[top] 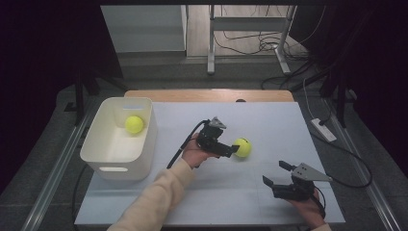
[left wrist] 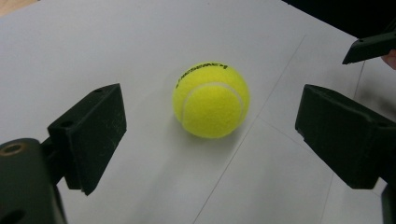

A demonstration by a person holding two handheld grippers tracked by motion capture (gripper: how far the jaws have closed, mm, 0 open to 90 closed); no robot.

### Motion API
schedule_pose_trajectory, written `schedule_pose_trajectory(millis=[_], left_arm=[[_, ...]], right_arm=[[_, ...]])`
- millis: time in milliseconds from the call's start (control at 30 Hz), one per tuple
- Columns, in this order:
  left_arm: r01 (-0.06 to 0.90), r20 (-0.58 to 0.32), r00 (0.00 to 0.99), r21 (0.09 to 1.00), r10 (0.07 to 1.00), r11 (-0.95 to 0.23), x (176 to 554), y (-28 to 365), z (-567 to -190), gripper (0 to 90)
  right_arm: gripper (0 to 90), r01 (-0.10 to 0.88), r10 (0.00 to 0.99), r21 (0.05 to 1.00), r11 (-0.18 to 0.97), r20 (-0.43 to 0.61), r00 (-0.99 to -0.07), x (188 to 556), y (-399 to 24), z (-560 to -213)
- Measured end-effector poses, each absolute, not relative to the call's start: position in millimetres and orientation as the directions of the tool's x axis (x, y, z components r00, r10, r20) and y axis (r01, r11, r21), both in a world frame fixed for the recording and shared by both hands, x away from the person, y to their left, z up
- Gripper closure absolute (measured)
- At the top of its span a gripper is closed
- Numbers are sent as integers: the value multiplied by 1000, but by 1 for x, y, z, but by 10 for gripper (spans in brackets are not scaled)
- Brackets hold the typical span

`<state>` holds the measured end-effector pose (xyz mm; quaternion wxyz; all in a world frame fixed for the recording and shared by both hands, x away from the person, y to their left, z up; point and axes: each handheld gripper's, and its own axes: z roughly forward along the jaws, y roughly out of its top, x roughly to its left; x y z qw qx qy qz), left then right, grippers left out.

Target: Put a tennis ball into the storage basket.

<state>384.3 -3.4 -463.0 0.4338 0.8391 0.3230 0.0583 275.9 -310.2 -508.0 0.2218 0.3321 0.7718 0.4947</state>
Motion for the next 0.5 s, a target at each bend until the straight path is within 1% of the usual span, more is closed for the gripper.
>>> schedule_pose_trajectory(millis=[500], left_arm=[[488, -178, 793, 758, 582, -433, 388, -16, -471, 90]], right_arm=[[131, 293, 731, 911, 292, -14, -682, 276, -310, -508]])
